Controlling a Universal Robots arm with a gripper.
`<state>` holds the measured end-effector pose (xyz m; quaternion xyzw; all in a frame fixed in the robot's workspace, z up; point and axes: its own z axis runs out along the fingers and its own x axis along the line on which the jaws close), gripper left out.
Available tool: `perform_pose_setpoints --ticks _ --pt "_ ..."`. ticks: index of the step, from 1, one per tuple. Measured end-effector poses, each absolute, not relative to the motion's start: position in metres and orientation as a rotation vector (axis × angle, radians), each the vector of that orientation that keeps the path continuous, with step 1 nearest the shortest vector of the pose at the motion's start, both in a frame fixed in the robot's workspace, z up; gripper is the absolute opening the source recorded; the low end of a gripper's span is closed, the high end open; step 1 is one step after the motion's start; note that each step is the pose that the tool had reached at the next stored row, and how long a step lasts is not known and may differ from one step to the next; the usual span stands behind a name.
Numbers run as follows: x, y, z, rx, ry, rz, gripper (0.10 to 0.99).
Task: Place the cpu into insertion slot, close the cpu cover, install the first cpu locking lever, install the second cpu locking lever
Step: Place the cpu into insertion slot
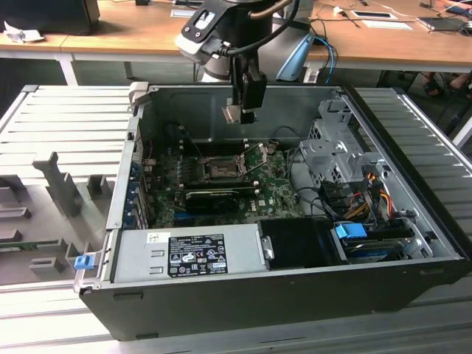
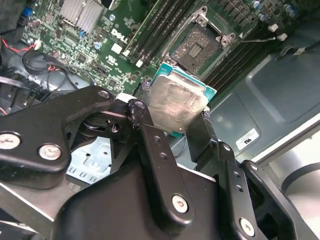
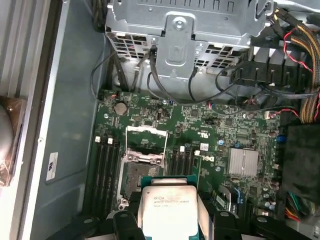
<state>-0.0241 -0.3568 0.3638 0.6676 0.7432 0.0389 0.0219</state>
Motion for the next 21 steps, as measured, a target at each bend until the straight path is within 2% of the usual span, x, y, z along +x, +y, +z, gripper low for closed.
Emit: perform_pose_setpoints --ticks 8,21 --pt "-0.024 -0.357 0.359 2.222 2.147 0.114 0.529" --pt "-0.024 -0.357 0.334 2.239 2.128 0.113 0.529"
